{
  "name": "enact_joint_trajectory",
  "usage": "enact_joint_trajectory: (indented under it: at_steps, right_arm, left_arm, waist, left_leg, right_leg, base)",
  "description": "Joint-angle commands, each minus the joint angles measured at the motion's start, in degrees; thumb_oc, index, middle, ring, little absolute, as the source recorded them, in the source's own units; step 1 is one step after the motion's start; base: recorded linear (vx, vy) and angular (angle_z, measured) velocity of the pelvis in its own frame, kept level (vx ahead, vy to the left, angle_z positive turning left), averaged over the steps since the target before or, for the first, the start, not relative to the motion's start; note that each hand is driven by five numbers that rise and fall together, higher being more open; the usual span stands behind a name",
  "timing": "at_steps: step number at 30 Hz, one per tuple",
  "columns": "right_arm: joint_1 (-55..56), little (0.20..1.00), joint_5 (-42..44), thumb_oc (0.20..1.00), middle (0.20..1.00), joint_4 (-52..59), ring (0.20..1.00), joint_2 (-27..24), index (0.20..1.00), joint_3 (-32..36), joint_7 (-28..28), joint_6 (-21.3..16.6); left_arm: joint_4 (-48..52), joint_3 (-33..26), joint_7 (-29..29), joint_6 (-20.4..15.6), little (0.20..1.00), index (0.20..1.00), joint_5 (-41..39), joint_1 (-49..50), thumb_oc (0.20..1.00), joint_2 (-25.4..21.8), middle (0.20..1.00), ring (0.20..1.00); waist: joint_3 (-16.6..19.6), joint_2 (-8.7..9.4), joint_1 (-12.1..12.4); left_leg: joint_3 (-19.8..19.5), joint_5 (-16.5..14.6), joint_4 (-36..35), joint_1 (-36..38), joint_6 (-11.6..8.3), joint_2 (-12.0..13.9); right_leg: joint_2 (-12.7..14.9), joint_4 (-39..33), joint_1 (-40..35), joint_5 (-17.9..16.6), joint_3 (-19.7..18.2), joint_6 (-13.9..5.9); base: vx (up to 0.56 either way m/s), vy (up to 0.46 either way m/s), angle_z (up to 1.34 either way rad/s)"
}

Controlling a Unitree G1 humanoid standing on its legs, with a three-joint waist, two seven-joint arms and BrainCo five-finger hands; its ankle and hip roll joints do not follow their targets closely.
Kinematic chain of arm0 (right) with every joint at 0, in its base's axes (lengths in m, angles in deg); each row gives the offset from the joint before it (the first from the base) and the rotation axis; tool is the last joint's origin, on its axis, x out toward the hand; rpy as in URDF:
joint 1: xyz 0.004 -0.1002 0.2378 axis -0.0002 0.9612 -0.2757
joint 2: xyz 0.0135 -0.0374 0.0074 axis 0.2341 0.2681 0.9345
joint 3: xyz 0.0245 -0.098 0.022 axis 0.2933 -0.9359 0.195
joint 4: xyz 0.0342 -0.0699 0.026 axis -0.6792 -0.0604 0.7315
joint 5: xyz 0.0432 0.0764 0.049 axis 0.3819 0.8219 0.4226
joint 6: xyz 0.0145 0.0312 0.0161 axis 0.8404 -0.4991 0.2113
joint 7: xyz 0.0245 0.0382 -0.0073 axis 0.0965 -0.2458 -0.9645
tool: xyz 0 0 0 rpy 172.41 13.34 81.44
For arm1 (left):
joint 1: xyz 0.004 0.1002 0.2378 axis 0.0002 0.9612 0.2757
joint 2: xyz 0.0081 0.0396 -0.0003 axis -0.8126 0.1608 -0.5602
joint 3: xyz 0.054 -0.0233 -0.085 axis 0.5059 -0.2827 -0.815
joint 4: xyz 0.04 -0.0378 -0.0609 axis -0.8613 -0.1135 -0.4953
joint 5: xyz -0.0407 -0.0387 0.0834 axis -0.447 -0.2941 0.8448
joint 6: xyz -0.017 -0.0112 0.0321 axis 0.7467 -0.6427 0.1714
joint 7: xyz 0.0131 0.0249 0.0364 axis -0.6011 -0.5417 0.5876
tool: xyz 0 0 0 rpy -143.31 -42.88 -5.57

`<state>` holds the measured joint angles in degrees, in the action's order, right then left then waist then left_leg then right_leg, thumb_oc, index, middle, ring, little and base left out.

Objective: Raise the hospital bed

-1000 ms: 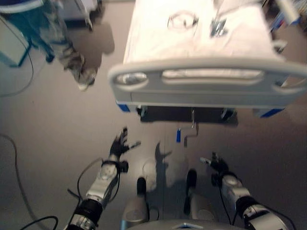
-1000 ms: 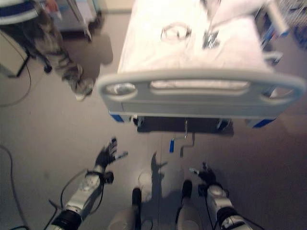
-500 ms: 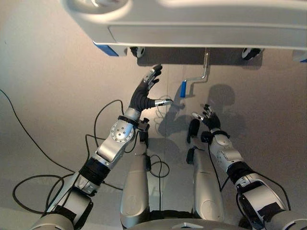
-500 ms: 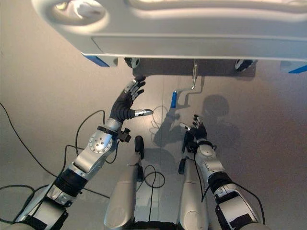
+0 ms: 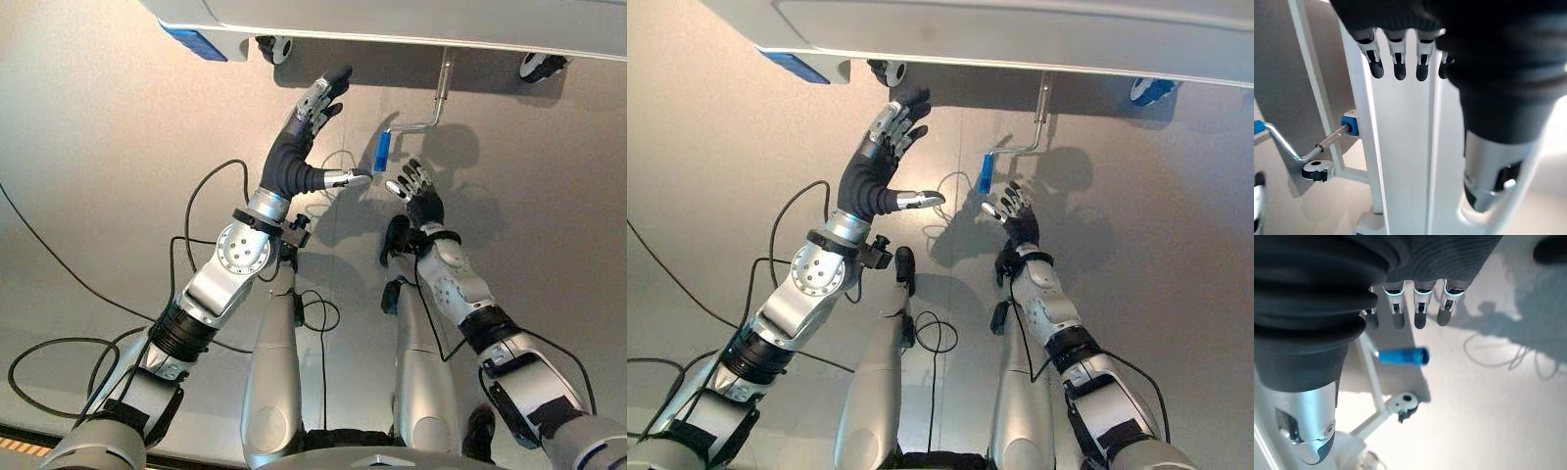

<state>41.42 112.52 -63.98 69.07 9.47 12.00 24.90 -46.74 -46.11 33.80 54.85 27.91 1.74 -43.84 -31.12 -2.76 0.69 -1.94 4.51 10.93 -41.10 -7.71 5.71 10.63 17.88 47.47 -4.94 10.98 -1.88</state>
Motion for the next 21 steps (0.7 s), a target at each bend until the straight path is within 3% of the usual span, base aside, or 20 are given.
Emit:
enact_joint_trajectory:
  at_steps: [1,6,12,14,15,16,17,21]
  right_arm:
    - [-2.78,1.0,5.93,1.0,1.0,6.08,1.0,-0.87,1.0,-2.03,2.66,-1.66]
    - [-5.2,1.0,9.01,1.0,1.0,8.12,1.0,-2.72,1.0,-3.49,3.84,-0.84]
    - [-6.39,1.0,13.91,1.0,1.0,14.17,1.0,-7.16,1.0,-5.68,7.19,-0.74]
    - [-6.46,1.0,14.97,1.0,1.0,15.35,1.0,-7.77,1.0,-6.28,7.86,-0.5]
    - [-5.81,1.0,15.02,1.0,1.0,15.24,1.0,-7.65,1.0,-6.46,7.88,-0.47]
    - [-6.65,1.0,15.67,1.0,1.0,15.43,1.0,-8.07,1.0,-6.5,8.1,-0.47]
    - [-6.38,1.0,16.21,1.0,1.0,15.37,1.0,-8.2,1.0,-6.77,8.08,-0.41]
    - [-7.3,1.0,17.9,1.0,1.0,14.74,1.0,-7.66,1.0,-7.54,8.8,0.1]
  left_arm:
    - [7.65,-1.63,0.92,-1.42,1.0,1.0,-2.14,-0.09,1.0,-2.68,1.0,1.0]
    - [7.75,-2.37,2.0,-0.97,1.0,1.0,-4.29,1.46,1.0,-5.44,1.0,1.0]
    - [8.91,-3.07,2.97,-0.35,1.0,1.0,-2.24,2.07,1.0,-13.93,1.0,1.0]
    - [9.33,-2.97,2.74,-0.55,1.0,1.0,-2.05,2.09,1.0,-14.06,1.0,1.0]
    - [9.24,-2.71,2.73,-0.53,1.0,1.0,-2.09,2.65,1.0,-13.9,1.0,1.0]
    - [9.56,-2.84,2.65,-0.53,1.0,1.0,-1.7,1.84,1.0,-14.1,1.0,1.0]
    - [9.77,-2.55,2.66,-0.51,1.0,1.0,-1.72,2.47,1.0,-13.85,1.0,1.0]
    - [10.49,-2.08,2.65,-0.48,1.0,1.0,-1.67,2.2,1.0,-12.75,1.0,1.0]
  waist:
    - [1.32,1.64,1.1]
    - [1.32,2.12,1.51]
    - [1.32,2.34,2.36]
    - [1.32,2.46,2.58]
    - [1.32,2.46,2.58]
    - [1.32,2.43,2.75]
    - [1.32,2.41,2.91]
    - [1.32,2.34,3.44]
  left_leg:
    - [0.54,1.22,-0.47,-3.13,3.17,-1.86]
    - [0.1,1.13,-0.29,-4.25,3.12,-2.25]
    - [-0.79,0.88,0.53,-6.33,3.14,-3.14]
    - [-1.07,0.8,0.62,-6.64,3.15,-3.4]
    - [-1.18,-0.94,0.84,-4.92,2.94,-3.36]
    - [-1.26,0.84,0.54,-6.84,3.17,-3.55]
    - [-1.56,-0.88,0.73,-5.3,2.95,-3.59]
    - [-2.03,-1.06,0.76,-5.48,2.99,-3.91]
  right_leg:
    - [2.3,2.41,-0.73,3.42,-1.36,-6.44]
    - [2.5,1.89,-0.43,3.17,-1.01,-6.46]
    - [3.24,1.92,0.04,3.25,0.06,-6.58]
    - [3.38,1.86,-0.06,3.31,0.25,-6.59]
    - [3.36,2.49,-1.53,5.03,-0.15,-7.05]
    - [3.49,1.82,-0.09,3.33,0.51,-6.62]
    - [3.53,2.31,-1.64,5.15,0.29,-7.08]
    - [3.77,2.13,-2.06,5.37,0.71,-7.15]
  base:
    - [0.04,0.006,0.09]
    - [0.04,0.014,0.09]
    - [0.03,0.01,0.08]
    - [0.06,0.011,0.1]
    - [0.03,0.015,0.1]
    - [0.08,-0.018,0.09]
    - [0.03,0.005,0.07]
    - [0.04,0.008,0.06]
